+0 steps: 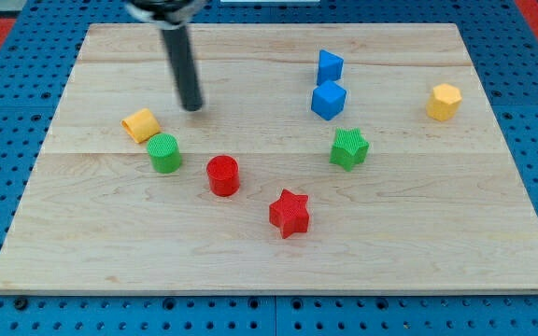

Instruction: Move the green star to the bottom of the blue cube

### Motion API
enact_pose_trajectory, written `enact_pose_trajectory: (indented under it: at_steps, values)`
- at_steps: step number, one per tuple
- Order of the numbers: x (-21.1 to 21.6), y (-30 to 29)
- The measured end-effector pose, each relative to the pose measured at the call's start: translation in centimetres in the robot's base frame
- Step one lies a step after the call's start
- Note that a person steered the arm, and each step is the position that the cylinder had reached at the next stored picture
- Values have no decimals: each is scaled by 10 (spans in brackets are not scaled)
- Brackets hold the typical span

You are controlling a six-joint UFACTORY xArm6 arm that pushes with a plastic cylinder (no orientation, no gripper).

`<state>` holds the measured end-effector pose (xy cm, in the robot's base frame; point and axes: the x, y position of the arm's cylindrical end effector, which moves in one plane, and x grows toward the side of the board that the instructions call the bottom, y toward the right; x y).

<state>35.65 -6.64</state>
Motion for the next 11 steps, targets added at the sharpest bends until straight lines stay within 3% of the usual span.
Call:
enact_pose_trajectory:
  at_steps: [1, 2, 4, 5, 7, 8, 9, 10, 11]
  values:
    - [39, 52]
    - [86, 52]
    - [130, 120]
    - [129, 165]
    - [106, 183]
    - [101, 235]
    - [64, 246]
    - [34, 213]
    - [51, 190]
